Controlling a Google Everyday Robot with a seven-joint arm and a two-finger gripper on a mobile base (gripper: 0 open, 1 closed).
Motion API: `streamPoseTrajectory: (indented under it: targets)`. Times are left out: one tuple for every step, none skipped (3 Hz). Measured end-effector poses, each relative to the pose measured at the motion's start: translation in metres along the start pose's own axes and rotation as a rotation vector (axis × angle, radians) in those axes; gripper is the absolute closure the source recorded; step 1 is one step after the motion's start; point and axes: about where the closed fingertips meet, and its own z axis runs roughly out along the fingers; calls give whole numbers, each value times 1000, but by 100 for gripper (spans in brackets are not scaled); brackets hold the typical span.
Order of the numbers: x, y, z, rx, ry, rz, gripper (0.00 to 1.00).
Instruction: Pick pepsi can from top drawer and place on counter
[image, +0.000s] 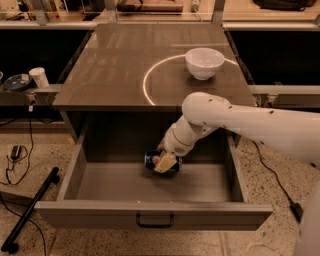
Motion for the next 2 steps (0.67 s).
streamPoseTrajectory:
  targets:
    - [-7, 1, -11, 19, 9, -13, 100]
    - [-16, 2, -28, 45, 19, -32, 100]
